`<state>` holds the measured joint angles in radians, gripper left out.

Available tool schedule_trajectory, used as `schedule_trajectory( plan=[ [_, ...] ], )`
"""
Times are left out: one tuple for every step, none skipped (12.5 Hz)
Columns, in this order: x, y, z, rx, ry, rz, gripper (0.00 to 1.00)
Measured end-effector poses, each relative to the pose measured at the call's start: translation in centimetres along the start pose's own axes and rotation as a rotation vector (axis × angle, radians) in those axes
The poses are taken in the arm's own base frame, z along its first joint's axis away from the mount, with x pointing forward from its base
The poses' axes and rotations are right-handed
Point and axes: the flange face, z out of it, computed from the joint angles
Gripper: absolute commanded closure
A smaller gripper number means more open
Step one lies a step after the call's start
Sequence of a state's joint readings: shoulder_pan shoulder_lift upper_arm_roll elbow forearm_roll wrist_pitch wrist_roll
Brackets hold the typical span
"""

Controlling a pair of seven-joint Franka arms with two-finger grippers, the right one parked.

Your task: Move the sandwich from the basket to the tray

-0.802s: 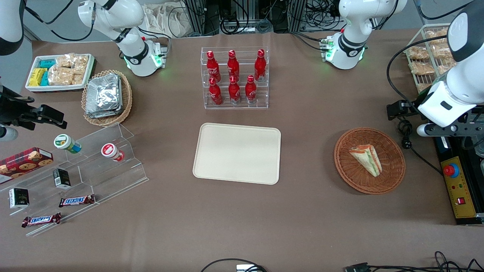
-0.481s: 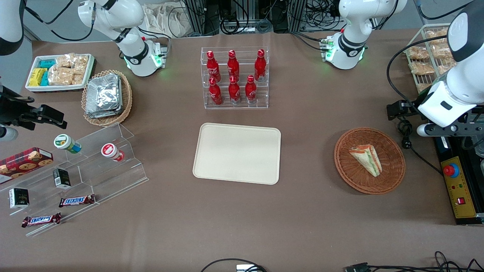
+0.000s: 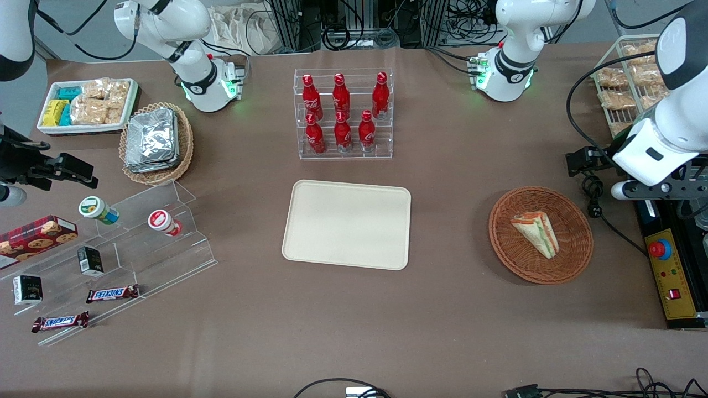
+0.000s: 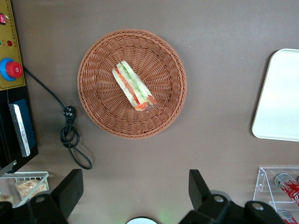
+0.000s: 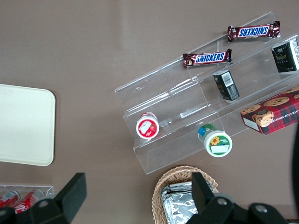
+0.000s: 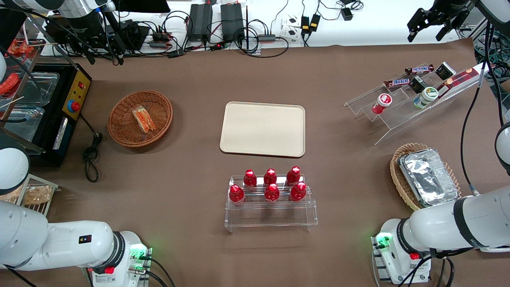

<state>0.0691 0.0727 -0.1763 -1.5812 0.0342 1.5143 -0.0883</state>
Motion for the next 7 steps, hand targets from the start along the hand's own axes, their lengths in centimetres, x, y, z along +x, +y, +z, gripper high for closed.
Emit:
schedule_trajectory(
  plan=[
    [0.0,-0.2,0.0,0.000,-0.001,-0.004,0.00],
    [0.2,-0.9,0.2,-0.001,-0.004,-0.016,0.00],
    [0.5,-1.8,0.8,-0.004,-0.015,-0.032,0.00],
    [1.1,-2.7,1.7,-0.008,-0.033,-0.050,0.00],
    [1.9,-3.4,3.1,-0.012,-0.058,-0.080,0.00],
    [2.7,-4.1,4.7,-0.015,-0.086,-0.130,0.00],
    [3.4,-4.6,6.2,-0.017,-0.114,-0.181,0.00]
  ],
)
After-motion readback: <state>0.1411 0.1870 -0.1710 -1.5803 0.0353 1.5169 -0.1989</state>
